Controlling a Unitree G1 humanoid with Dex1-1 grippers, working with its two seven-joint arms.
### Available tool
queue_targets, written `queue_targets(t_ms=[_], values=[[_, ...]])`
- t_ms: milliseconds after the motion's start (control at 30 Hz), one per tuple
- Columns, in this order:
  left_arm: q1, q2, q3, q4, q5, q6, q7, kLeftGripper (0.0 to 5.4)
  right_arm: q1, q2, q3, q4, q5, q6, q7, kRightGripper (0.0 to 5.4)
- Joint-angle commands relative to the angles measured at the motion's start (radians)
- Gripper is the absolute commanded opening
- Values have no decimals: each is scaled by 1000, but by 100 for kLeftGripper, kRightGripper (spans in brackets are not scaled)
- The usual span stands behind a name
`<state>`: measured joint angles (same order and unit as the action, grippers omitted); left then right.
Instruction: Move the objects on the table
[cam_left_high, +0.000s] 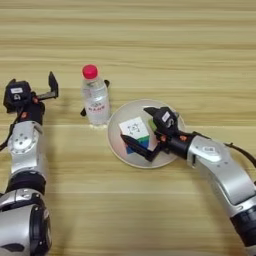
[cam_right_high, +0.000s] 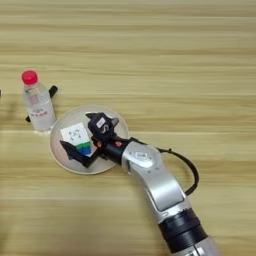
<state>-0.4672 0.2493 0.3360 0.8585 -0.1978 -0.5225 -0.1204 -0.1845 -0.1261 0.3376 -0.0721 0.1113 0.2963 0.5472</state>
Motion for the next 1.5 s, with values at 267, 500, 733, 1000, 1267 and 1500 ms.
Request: queue_targets(t_ms=[267,500,733,1000,1267,1500], values=[[-20,-3,-4,17,0,-14,4,538,7,16,27,11,-10,52,-23,540],[-19,-4,-3,17,-2,-16,2,538,6,12,34,11,-11,57,-20,540],[-18,-6,-3,15,-4,-17,2,538,4,10,40,33,-21,71,-24,540],[-22,-8,-2,22,-8,-19,-1,540,-5,5,48,48,-29,65,-13,452],[-27,-9,-1,31,-11,-23,-8,540,-15,3,41,48,-36,62,-13,367],[-34,-9,2,46,-14,-28,-16,540,-31,-7,23,59,-33,51,-11,338]])
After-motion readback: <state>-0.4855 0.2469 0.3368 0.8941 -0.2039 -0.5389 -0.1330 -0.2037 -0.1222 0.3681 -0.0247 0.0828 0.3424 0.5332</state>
